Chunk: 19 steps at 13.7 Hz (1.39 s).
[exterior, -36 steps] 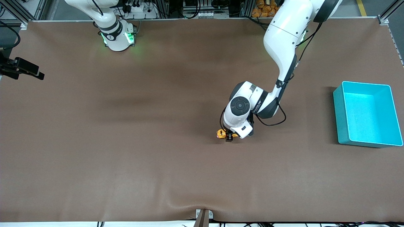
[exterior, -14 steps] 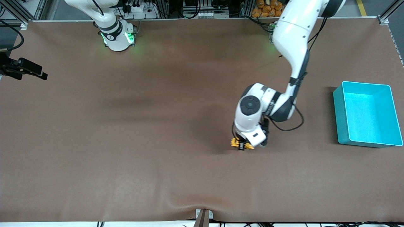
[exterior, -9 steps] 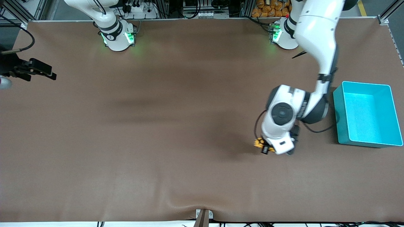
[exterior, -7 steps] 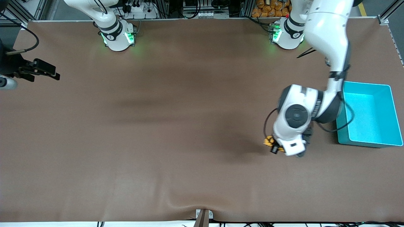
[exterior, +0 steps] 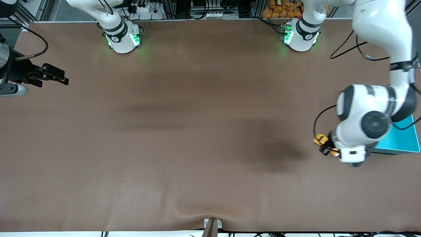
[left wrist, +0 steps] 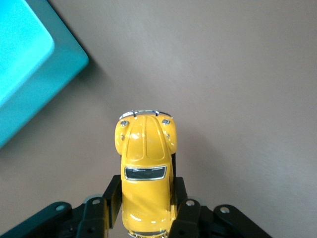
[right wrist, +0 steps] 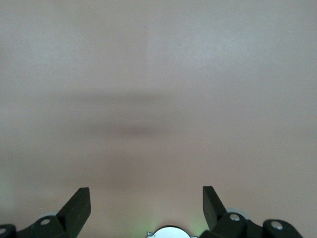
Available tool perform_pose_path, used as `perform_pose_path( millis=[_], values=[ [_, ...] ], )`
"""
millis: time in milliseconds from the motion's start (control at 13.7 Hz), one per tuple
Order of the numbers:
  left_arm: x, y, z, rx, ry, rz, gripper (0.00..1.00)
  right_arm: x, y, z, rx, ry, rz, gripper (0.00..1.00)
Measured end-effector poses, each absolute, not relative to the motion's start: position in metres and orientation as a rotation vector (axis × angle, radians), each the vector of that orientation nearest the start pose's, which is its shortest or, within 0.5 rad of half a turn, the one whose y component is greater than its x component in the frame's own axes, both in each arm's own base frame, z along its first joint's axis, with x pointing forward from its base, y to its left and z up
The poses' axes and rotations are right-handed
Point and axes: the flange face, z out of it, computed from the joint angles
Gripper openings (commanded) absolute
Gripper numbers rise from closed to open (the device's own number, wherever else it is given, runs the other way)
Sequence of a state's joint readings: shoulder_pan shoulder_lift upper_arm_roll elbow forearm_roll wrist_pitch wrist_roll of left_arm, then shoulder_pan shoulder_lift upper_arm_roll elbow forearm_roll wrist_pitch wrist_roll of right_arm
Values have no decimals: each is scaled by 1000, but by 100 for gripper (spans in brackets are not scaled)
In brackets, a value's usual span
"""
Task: Wind and store yellow beetle car
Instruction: 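Lift the car with the left gripper and carry it over the teal bin, then lower the car into the teal bin and open the left gripper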
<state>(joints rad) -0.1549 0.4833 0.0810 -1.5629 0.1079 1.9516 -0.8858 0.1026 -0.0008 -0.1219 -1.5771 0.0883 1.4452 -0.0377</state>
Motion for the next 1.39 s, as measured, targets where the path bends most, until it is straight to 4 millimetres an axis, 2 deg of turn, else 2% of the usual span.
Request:
perform_pose_path(
  millis=[366,659,1099,1245,1392],
  values=[
    [659,72,366,-2851,-897,105,0,526,-45,632,-3036,-56,143,100],
    [640,147,356,-2902,-758,178,0,519,-45,639,-3037,-62,151,100],
    [606,228,322,-2951,-652,255,0,516,-43,633,-3031,-66,206,100],
    [598,246,309,-2963,-632,252,0,516,-42,633,-3031,-68,207,100],
    [591,255,290,-2973,-611,242,0,516,-42,632,-3031,-70,207,100]
  ],
)
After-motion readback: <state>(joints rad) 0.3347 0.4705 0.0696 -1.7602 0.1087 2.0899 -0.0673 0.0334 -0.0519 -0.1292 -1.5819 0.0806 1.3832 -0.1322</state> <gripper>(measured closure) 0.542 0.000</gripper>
